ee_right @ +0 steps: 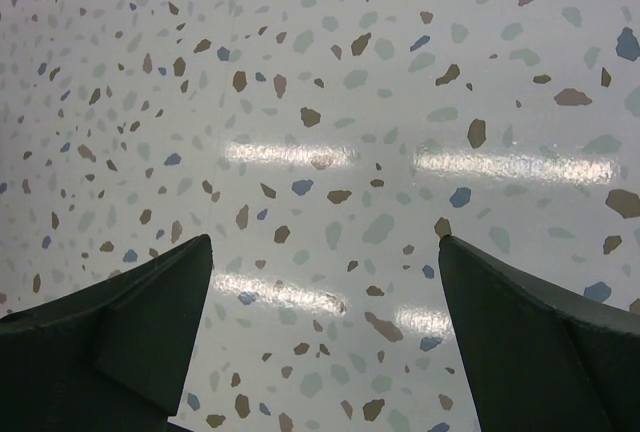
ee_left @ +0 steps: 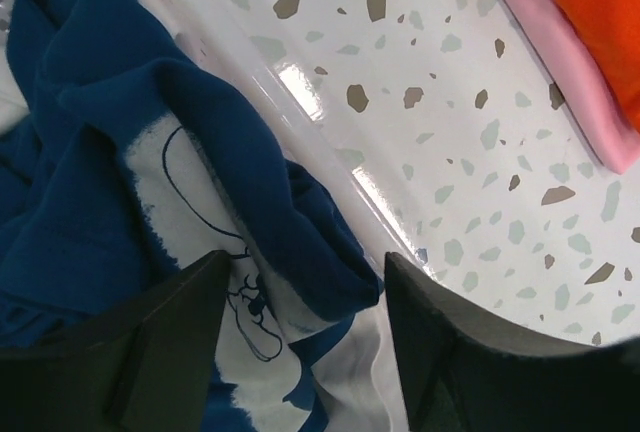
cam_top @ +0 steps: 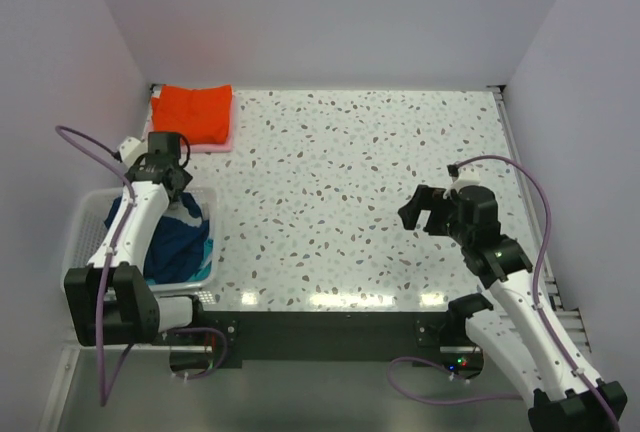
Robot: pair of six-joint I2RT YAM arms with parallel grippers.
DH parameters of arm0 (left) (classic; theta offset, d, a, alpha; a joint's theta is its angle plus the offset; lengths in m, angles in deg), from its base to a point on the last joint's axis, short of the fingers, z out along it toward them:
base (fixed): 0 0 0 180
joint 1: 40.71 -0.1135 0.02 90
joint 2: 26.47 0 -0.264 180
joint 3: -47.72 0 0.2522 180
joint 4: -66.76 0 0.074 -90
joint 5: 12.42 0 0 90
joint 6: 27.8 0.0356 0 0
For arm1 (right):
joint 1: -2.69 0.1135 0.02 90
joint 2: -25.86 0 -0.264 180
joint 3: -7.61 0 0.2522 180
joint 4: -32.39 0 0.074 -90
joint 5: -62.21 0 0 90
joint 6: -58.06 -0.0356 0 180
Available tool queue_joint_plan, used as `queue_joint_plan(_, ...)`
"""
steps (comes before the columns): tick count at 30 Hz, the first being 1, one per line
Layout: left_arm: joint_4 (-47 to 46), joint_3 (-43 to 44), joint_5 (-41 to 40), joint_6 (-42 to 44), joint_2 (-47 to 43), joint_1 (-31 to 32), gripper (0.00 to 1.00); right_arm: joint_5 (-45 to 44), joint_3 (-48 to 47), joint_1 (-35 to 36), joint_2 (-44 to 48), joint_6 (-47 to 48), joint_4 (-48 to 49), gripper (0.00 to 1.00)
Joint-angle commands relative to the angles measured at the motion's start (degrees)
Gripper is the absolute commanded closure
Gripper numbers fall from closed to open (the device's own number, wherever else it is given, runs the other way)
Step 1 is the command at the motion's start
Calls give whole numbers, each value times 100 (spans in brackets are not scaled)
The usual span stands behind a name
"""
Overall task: Fold and stack the t-shirts
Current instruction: Grab the tshirt from the pile
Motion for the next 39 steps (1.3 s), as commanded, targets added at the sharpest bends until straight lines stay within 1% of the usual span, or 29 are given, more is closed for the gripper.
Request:
queue_joint_plan(1,-412,-52,261,266,166,-93,35,29,46,-3,-26,94,277,1)
queue_joint_plan(5,-553,-140,332,328,184,-111,50,3,37,-3,-26,86,224,1)
queue_joint_plan(6,-544,-149,332,328,175,-111,56,2,46,-12,-26,94,241,1)
queue_joint_plan(8,-544,-184,323,319,97,-110,63,-41,46,-3,9,86,233,1)
queue_joint_plan(9,-561,-193,314,319,61,-111,71,-42,55,-3,1,77,242,1)
queue_joint_plan(11,-553,-220,288,293,-26,-110,81,-59,55,-3,1,77,242,1)
queue_joint_plan(12,-544,-220,262,284,-44,-111,92,-68,46,-3,-17,77,242,1)
queue_joint_plan(13,-544,-220,253,275,-97,-111,100,-68,55,-3,-17,77,233,1)
queue_joint_plan(16,-483,-185,297,293,-202,-111,100,-68,37,-3,-43,85,224,1)
queue_joint_plan(21,-9,96,235,135,-571,-111,100,-50,29,-3,-43,77,233,1)
queue_joint_plan(27,194,1008,507,363,-1212,-111,100,-85,20,-3,53,77,250,1)
queue_joint_plan(32,177,1800,1157,714,-1547,-111,100,-208,38,-12,167,59,250,1)
queue_joint_plan(33,168,2089,1210,741,-1565,-102,100,-226,29,-3,168,50,242,1)
queue_joint_plan(35,107,2389,1446,863,-1530,-111,100,-235,-32,-12,185,42,207,1)
queue_joint_plan(37,45,2872,1702,952,-1408,-111,100,-322,-77,-3,194,42,180,1)
queue_joint_plan(39,-104,3328,2220,1075,-1284,-102,100,-402,-112,-12,212,33,154,1)
